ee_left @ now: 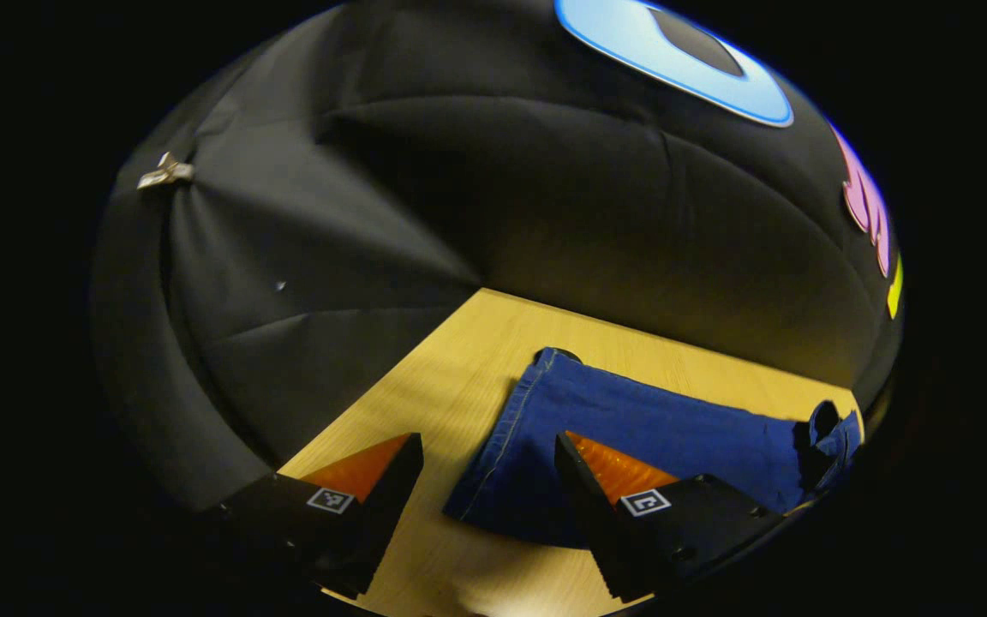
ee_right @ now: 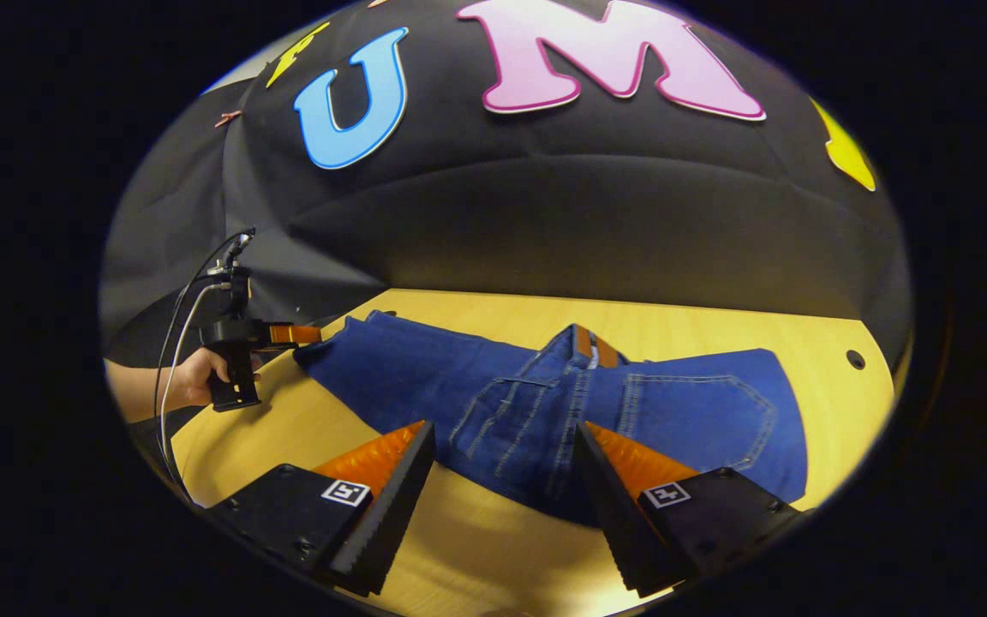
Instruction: Grasp the waist and the cuffs of the jeans and fold them to make the two legs overlap; first hold the waist and fold one-third of the jeans toward the cuffs, then hold the cuffs and fold the remaining one-third in the same direction to finish folding.
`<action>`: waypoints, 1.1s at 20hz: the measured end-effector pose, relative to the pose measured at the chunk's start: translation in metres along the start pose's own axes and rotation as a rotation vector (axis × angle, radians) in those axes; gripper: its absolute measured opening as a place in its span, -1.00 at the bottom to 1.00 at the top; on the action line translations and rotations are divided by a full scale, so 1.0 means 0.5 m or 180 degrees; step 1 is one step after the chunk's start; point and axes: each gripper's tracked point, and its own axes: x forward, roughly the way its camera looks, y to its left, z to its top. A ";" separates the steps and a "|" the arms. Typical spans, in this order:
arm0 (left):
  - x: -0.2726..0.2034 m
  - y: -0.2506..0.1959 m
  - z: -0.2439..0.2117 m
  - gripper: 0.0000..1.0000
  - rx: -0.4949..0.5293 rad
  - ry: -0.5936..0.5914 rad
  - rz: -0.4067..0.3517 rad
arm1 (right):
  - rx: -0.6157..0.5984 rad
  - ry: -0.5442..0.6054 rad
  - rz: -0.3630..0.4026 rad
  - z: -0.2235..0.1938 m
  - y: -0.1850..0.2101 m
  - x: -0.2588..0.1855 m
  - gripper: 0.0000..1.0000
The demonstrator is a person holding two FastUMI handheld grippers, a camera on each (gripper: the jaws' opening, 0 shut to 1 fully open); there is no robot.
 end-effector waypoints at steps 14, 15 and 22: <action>0.030 -0.087 -0.064 -0.70 0.0428 0.0433 -0.0355 | 0.0249 0.0072 -0.0248 -0.035 -0.072 -0.052 0.98; 0.031 -0.089 -0.067 -0.75 0.0460 0.0440 -0.0397 | 0.0235 0.0062 -0.0260 -0.032 -0.073 -0.053 0.98; 0.023 -0.091 -0.057 -0.88 0.0424 0.0388 -0.0358 | 0.0267 -0.0094 -0.0467 0.017 -0.121 -0.083 0.99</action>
